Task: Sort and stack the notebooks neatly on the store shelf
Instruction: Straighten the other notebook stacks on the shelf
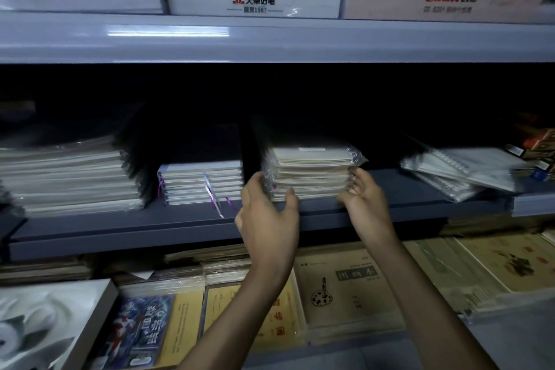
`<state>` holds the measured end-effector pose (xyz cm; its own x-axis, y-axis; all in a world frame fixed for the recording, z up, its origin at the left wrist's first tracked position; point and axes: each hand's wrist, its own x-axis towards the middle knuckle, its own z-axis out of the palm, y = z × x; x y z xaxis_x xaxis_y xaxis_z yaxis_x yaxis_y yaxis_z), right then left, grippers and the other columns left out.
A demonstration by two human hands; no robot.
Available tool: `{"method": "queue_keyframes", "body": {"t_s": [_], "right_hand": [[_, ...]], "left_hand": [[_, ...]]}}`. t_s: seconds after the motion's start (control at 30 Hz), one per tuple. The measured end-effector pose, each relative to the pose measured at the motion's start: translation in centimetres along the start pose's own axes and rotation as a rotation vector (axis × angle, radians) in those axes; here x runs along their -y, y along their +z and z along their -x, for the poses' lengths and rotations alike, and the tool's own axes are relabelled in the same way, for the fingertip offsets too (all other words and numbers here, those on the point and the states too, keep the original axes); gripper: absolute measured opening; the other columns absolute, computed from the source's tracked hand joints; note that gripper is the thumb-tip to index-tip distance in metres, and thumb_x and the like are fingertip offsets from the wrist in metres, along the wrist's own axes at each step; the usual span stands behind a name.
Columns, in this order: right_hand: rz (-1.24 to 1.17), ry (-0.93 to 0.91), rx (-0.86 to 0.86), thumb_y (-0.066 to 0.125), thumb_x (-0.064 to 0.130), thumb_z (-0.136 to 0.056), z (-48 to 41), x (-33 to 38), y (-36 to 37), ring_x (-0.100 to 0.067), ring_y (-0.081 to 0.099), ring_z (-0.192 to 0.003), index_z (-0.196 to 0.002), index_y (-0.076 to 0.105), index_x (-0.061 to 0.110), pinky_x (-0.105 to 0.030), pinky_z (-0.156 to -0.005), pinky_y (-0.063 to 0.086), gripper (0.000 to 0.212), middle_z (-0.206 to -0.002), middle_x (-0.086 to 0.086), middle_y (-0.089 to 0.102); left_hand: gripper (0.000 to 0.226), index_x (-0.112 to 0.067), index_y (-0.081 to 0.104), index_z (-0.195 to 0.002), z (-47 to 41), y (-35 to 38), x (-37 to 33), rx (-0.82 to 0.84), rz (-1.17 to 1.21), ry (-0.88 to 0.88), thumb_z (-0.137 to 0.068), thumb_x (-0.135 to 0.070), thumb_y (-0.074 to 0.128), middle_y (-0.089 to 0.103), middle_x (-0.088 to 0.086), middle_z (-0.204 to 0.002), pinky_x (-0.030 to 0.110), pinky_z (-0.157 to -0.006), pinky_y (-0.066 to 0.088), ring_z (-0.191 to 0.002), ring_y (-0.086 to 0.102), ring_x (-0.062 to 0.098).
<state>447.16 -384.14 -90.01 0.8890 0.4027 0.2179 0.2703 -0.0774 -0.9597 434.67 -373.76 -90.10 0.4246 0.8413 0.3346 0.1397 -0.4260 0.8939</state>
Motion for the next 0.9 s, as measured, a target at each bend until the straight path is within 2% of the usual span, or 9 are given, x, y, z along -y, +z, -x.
{"method": "queue_keyframes", "body": {"t_s": [0.07,0.13,0.2,0.27,0.33,0.43,0.5,0.7,0.9], "right_hand": [[-0.078,-0.006,-0.032,0.063,0.021,-0.098,-0.1,0.2,-0.4,-0.008,0.059,-0.124,-0.147,0.049,0.025,-0.025,-0.103,0.044,0.051,-0.132,0.009,0.063],[-0.176,-0.031,-0.066,0.062,0.034,-0.102,-0.3,0.6,-0.7,-0.003,0.060,-0.123,-0.155,0.041,0.027,-0.021,-0.104,0.045,0.058,-0.136,0.007,0.063],[-0.221,-0.062,-0.092,0.057,0.029,-0.105,-0.6,0.8,-0.8,0.005,0.064,-0.097,-0.155,0.041,0.023,-0.015,-0.088,0.051,0.053,-0.114,0.012,0.067],[-0.241,-0.077,-0.120,0.058,0.026,-0.104,-1.0,0.7,-0.7,-0.001,0.062,-0.082,-0.153,0.045,0.020,-0.018,-0.079,0.053,0.051,-0.098,0.014,0.069],[-0.247,-0.073,-0.137,0.062,0.025,-0.102,-1.2,0.4,-0.5,-0.004,0.064,-0.086,-0.152,0.047,0.020,-0.019,-0.081,0.054,0.052,-0.102,0.014,0.072],[-0.287,-0.064,-0.166,0.067,0.024,-0.099,-1.1,0.2,0.2,-0.006,0.067,-0.115,-0.151,0.049,0.019,-0.023,-0.099,0.054,0.055,-0.129,0.004,0.071],[-0.333,-0.054,-0.192,0.069,0.021,-0.098,-0.9,0.2,0.7,-0.007,0.064,-0.124,-0.151,0.050,0.017,-0.024,-0.105,0.051,0.056,-0.135,0.002,0.068],[-0.412,-0.043,-0.257,0.074,0.017,-0.094,-1.0,0.8,1.2,-0.002,0.069,-0.112,-0.139,0.063,0.015,-0.020,-0.100,0.053,0.047,-0.120,0.006,0.075],[-0.418,-0.033,-0.264,0.076,0.015,-0.093,-1.5,0.5,1.3,-0.004,0.071,-0.110,-0.135,0.066,0.013,-0.022,-0.097,0.055,0.044,-0.116,0.004,0.076]], "left_hand": [[0.064,-0.023,0.038,-0.158,-0.5,-0.2,0.0,-0.028,0.008,0.074,-0.102,-0.043,0.063,0.054,-0.006,-0.152,0.051,-0.120,0.035,-0.136,0.053,0.014],[0.063,-0.025,0.037,-0.161,-1.1,-0.2,0.1,-0.015,0.116,0.114,-0.105,-0.043,0.060,0.050,-0.008,-0.158,0.047,-0.121,0.040,-0.144,0.047,0.010],[0.059,-0.023,0.042,-0.160,-1.5,0.0,0.0,0.009,0.240,0.103,-0.106,-0.039,0.060,0.051,-0.010,-0.157,0.038,-0.120,0.042,-0.144,0.045,0.002],[0.055,-0.022,0.046,-0.158,-1.4,0.5,-0.2,-0.004,0.326,0.092,-0.106,-0.035,0.060,0.053,-0.012,-0.155,0.030,-0.120,0.042,-0.142,0.045,-0.004],[0.051,-0.021,0.050,-0.155,-1.3,1.2,-0.3,-0.046,0.415,0.071,-0.106,-0.032,0.061,0.057,-0.012,-0.152,0.029,-0.118,0.044,-0.141,0.048,-0.004],[0.046,-0.019,0.058,-0.149,-1.1,1.9,-0.3,-0.108,0.546,0.009,-0.105,-0.026,0.064,0.062,-0.009,-0.147,0.031,-0.116,0.047,-0.137,0.053,-0.004],[0.043,-0.017,0.061,-0.146,-1.2,2.2,-0.4,-0.131,0.596,-0.012,-0.103,-0.023,0.066,0.065,-0.008,-0.144,0.031,-0.115,0.047,-0.135,0.055,-0.002],[0.040,-0.014,0.067,-0.139,-1.5,2.8,-0.4,-0.193,0.646,-0.035,-0.100,-0.020,0.071,0.069,-0.008,-0.137,0.027,-0.112,0.050,-0.130,0.060,-0.002],[0.037,-0.011,0.068,-0.137,-1.8,3.5,-0.1,-0.233,0.664,-0.019,-0.100,-0.018,0.071,0.071,-0.006,-0.133,0.021,-0.108,0.050,-0.126,0.062,-0.003]]}}
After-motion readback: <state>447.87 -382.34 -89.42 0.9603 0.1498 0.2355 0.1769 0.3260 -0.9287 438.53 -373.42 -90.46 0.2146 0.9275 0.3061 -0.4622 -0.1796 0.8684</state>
